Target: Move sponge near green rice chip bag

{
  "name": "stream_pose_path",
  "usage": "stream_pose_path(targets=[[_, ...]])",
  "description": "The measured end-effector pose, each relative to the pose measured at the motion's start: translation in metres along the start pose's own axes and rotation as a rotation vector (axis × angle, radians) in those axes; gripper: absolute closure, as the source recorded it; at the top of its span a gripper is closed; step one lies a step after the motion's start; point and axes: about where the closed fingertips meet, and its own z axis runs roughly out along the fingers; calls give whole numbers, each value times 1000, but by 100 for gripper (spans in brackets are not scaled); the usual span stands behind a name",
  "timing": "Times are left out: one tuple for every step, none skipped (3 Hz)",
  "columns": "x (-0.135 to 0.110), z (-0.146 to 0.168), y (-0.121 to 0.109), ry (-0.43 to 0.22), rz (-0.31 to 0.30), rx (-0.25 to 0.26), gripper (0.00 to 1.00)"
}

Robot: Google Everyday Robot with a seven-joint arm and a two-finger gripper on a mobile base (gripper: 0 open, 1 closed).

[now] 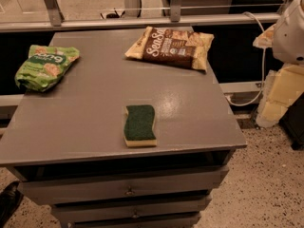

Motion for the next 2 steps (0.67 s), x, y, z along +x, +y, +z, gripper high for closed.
stream_pose_path(targets=[[-2, 2, 1, -9, 6, -3, 0], [-32, 32, 12, -128, 83, -45, 0]])
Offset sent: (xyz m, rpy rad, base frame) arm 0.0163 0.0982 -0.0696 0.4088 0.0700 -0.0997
